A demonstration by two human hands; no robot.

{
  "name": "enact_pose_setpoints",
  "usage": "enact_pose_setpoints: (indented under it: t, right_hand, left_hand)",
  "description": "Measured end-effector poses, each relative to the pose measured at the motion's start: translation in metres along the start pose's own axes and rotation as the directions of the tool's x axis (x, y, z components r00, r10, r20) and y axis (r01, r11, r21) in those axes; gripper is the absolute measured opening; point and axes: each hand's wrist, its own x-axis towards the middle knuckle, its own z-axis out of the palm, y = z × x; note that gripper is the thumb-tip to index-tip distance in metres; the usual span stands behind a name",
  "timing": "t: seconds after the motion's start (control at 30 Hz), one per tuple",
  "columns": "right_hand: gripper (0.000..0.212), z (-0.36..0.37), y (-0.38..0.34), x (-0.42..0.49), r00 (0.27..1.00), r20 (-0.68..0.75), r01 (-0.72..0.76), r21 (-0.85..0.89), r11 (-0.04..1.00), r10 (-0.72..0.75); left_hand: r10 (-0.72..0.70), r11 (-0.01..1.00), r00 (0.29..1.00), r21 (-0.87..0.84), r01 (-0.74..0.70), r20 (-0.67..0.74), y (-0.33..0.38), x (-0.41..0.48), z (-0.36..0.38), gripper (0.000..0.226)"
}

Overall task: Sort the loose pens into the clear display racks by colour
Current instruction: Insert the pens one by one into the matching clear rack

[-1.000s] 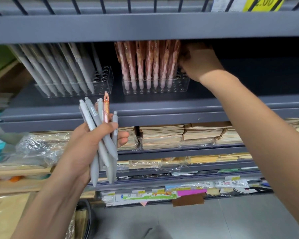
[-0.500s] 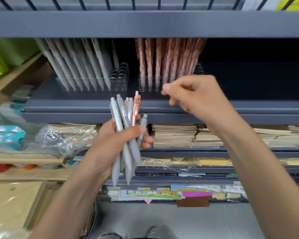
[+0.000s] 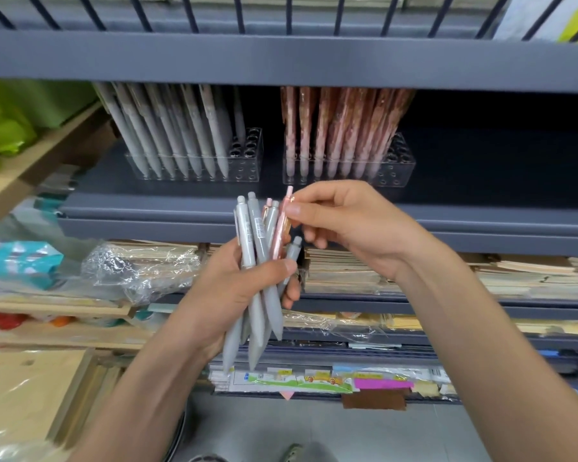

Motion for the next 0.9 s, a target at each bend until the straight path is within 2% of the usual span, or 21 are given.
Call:
enact_pose_setpoints:
  t: [0.13, 0.3, 0.37, 0.43, 0.57, 0.63, 0.7, 0.73, 0.8, 0.9]
  right_hand:
    - [0.020, 0.001, 0.006, -0.001, 0.999, -0.046, 0.035, 0.206, 0.978, -0.026]
    - [0.019, -0.003, 0.005, -0.003, 0.970, -0.233, 0.123, 0.250, 0.960, -0.064]
    - [0.013, -0.012, 0.002, -0.004, 0.923, -0.374, 0.210, 0.294, 0.932, -0.090]
    - [0.010, -0.027, 0.000, -0.008, 0.836, -0.536, 0.321, 0.297, 0.899, -0.121]
    - [0.004, -0.062, -0.004, -0.020, 0.586, -0.773, 0.508, 0.116, 0.854, -0.243]
    - [0.005, -0.077, -0.004, -0.023, 0.450, -0.838, 0.549, -0.015, 0.836, -0.310]
    - [0.006, -0.087, -0.004, -0.024, 0.344, -0.850, 0.541, -0.167, 0.824, -0.399]
    - [0.006, -0.090, -0.003, -0.023, 0.314, -0.838, 0.515, -0.245, 0.821, -0.446]
    - [0.008, -0.094, 0.000, -0.020, 0.299, -0.799, 0.447, -0.365, 0.817, -0.521]
    - [0.012, -0.098, 0.003, -0.010, 0.348, -0.736, 0.339, -0.478, 0.810, -0.580]
  left_hand:
    - [-0.027, 0.999, 0.999, -0.022, 0.026, -0.024, 0.002, 0.005, 0.000, 0.010]
    - [-0.078, 0.996, 0.996, -0.041, 0.076, -0.040, -0.003, 0.009, 0.006, 0.016]
    - [-0.098, 0.994, 0.994, -0.057, 0.096, -0.038, -0.006, 0.010, 0.009, 0.017]
    - [-0.118, 0.990, 0.992, -0.078, 0.113, -0.053, -0.009, 0.010, 0.009, 0.016]
    - [-0.131, 0.987, 0.987, -0.107, 0.121, -0.092, -0.011, 0.014, 0.008, 0.010]
    - [-0.120, 0.986, 0.988, -0.125, 0.107, -0.101, -0.010, 0.016, 0.008, 0.007]
    - [-0.104, 0.988, 0.990, -0.126, 0.093, -0.090, -0.009, 0.018, 0.009, 0.010]
    - [-0.099, 0.988, 0.992, -0.124, 0.089, -0.077, -0.008, 0.018, 0.010, 0.016]
    - [-0.095, 0.989, 0.993, -0.123, 0.086, -0.066, -0.007, 0.019, 0.012, 0.028]
    - [-0.093, 0.989, 0.992, -0.125, 0.082, -0.084, -0.007, 0.020, 0.015, 0.033]
